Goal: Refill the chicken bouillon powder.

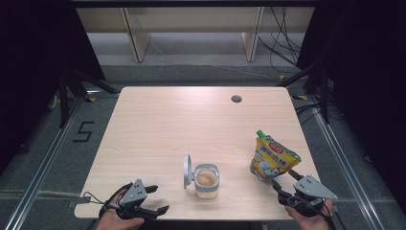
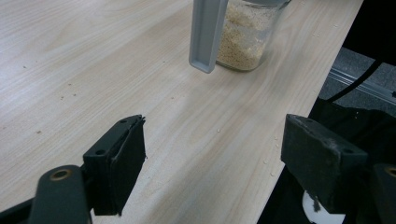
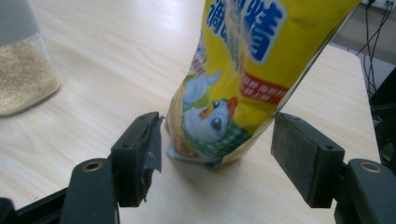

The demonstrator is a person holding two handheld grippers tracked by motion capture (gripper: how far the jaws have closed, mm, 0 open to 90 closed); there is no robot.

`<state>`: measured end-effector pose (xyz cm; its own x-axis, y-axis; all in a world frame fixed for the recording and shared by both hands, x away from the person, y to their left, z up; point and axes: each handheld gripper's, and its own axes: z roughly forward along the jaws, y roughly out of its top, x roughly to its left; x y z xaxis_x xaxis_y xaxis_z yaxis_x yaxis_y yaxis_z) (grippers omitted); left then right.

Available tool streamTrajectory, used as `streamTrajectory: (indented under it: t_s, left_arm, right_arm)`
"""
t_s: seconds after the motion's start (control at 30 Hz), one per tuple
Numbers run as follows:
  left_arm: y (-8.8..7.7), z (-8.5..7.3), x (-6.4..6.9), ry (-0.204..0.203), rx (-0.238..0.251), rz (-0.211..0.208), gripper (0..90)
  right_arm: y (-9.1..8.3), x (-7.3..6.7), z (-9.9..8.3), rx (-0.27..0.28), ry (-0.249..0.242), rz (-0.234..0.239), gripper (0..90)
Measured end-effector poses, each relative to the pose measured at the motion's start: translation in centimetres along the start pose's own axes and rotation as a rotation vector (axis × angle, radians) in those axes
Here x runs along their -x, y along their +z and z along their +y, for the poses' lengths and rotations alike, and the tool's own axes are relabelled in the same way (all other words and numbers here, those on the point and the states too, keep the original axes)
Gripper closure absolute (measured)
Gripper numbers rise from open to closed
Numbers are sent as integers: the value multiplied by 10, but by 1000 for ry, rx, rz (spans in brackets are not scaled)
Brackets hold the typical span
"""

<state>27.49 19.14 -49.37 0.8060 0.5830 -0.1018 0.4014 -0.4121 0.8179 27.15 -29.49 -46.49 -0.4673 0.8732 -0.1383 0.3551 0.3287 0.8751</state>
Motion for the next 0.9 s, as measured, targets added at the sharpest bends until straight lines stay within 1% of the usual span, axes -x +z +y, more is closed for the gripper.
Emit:
streamTrajectory:
  t_s: [0.03, 0.07, 0.1, 0.13, 0.17, 0.2, 0.23, 0.27, 0.3, 0.33, 0.37, 0.4, 0.43, 0.47, 0.5, 0.53, 0.57, 0.6, 0.63, 0.67, 0.7, 0.73, 0.77, 0.8, 0.83, 0.87, 0.9]
  left_arm:
    - [-1, 0, -1, 3, -7, -1, 213]
    - [-1, 1, 0, -2, -6, 5, 212]
    - [-1, 1, -1, 4, -6, 6, 213]
    - [-1, 1, -2, 18, -4, 6, 212]
    - [-1, 1, -2, 26, 0, 4, 213]
    - [-1, 1, -2, 21, -7, 4, 213]
    - [0, 1, -2, 22, -10, 1, 213]
    - [1, 1, -1, 0, -8, 8, 213]
    - [2, 0, 0, 0, 3, 9, 213]
    - [2, 1, 0, 3, -2, 9, 213]
    - [2, 1, 0, 5, -2, 7, 213]
    - [2, 1, 0, 10, -3, 5, 213]
    - [3, 1, 0, 1, 4, 2, 213]
    - [2, 2, -2, 24, -19, 7, 212]
    - [3, 2, -2, 8, -16, 8, 213]
    - [3, 1, -1, -5, -6, 6, 213]
    - [3, 2, -1, -6, -20, 2, 213]
    - [3, 2, -3, 12, -21, 11, 213]
    - [5, 1, -2, -7, -1, 6, 213]
    - [4, 1, -2, -7, -4, 6, 213]
    - [5, 1, -1, -16, 6, 3, 213]
    - [4, 2, -1, -18, 1, 4, 213]
    - [4, 2, -2, 0, -11, 15, 213]
    - [4, 2, 0, -13, 1, 10, 213]
    - [4, 2, 0, -11, 1, 11, 214]
    - [3, 3, -1, 2, -11, 15, 213]
    - [3, 3, -1, 6, -9, 17, 213]
  right_arm:
    - [-1, -1, 0, -8, -12, -3, 337]
    - [-1, -2, -1, -10, 5, -3, 336]
    - [-1, -1, -2, 6, -15, -8, 336]
    - [-1, -2, -2, 2, -9, -5, 336]
    - [-3, -5, -2, -24, 22, 3, 336]
    - [-4, -6, -3, -27, 28, 8, 336]
    - [-3, -5, -3, -9, -5, 6, 332]
    - [-5, -7, -3, -29, 7, 8, 333]
    - [-6, -8, -4, -28, 15, -5, 332]
    - [-7, -9, -4, -32, 16, -1, 333]
    - [-8, -9, -6, -45, 17, 18, 332]
    - [-7, -8, -6, -38, 10, 15, 331]
    - [-7, -10, -8, -45, 36, 29, 330]
    - [-8, -9, -9, -53, 34, 32, 327]
    - [-8, -9, -10, -58, 27, 28, 325]
    - [-7, -9, -11, -51, 12, 31, 324]
    - [-8, -11, -11, -71, 37, 36, 324]
    - [-8, -11, -11, -66, 17, 34, 322]
    - [-10, -15, -11, -90, 57, 33, 320]
    - [-8, -11, -12, -57, -1, 39, 317]
    - [-9, -13, -11, -68, 9, 38, 316]
    - [-9, -13, -12, -60, -3, 41, 316]
    - [-10, -16, -11, -90, 12, 46, 316]
    - [-10, -17, -12, -75, -1, 30, 316]
    - [-10, -17, -11, -80, -26, 38, 315]
    - [-11, -18, -11, -79, -23, 39, 312]
    - [-11, -19, -11, -86, -17, 44, 309]
